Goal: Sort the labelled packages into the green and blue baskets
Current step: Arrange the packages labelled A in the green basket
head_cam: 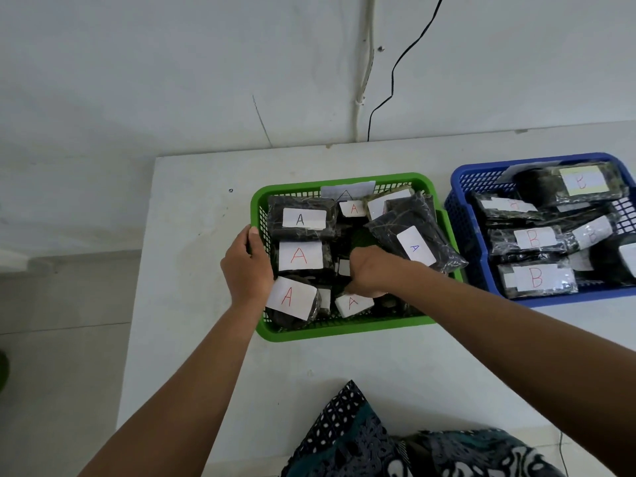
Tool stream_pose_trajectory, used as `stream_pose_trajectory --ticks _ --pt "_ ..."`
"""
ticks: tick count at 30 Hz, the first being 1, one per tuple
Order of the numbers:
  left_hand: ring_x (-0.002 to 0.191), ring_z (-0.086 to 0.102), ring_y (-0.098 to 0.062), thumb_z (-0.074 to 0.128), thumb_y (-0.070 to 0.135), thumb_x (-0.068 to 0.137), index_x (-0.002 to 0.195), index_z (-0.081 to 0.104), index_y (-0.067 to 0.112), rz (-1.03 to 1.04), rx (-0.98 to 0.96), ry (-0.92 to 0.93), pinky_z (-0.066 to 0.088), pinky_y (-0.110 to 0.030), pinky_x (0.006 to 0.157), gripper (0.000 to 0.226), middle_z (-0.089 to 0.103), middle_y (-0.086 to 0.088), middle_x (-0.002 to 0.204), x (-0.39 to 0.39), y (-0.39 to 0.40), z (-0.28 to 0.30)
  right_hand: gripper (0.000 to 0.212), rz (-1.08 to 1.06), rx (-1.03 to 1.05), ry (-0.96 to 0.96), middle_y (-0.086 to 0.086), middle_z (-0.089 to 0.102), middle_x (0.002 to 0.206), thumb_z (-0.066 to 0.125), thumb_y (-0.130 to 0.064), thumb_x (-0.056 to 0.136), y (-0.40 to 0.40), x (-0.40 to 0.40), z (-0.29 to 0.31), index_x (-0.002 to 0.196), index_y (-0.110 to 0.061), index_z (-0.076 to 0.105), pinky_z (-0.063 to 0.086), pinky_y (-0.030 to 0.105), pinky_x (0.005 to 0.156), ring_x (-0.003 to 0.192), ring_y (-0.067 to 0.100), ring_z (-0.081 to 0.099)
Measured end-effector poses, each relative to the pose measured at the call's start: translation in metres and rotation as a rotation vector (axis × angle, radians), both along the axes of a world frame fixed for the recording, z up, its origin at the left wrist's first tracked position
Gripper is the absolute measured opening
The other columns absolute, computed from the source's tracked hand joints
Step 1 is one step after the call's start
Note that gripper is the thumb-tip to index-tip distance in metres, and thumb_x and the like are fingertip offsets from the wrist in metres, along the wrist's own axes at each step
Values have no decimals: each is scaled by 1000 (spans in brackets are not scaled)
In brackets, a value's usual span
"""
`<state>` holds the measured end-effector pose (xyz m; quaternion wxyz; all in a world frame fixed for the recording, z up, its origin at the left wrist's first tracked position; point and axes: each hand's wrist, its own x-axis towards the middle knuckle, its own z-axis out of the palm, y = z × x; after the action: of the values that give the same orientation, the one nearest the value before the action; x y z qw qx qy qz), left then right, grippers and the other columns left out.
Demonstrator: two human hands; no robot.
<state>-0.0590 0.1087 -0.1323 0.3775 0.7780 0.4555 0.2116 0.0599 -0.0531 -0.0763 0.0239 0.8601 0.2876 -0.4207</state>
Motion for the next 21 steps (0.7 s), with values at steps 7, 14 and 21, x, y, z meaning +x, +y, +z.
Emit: stream_pose_trajectory --ticks 7,14,21 --pt "70 54 -14 37 24 103 94 64 12 11 8 61 33 -9 55 31 61 1 80 7 7 5 57 -1183 612 133 7 55 139 55 -34 100 23 -18 -31 151 -18 37 50 44 101 121 29 57" --pt "80 60 -15 35 29 106 107 66 10 31 29 30 36 -2 59 37 70 -3 95 2 1 -2 42 -1417 577 230 -3 64 93 55 -40 100 36 -5 -42 139 -26 53 45 24 57 73 16 59" --pt "67 55 0 38 27 105 92 63 18 42 43 5 34 1 56 30 63 6 80 3 -2 0 25 -1458 617 260 -13 56 80 66 -40 93 34 -2 -41 115 -30 61 36 23 47 60 6 50"
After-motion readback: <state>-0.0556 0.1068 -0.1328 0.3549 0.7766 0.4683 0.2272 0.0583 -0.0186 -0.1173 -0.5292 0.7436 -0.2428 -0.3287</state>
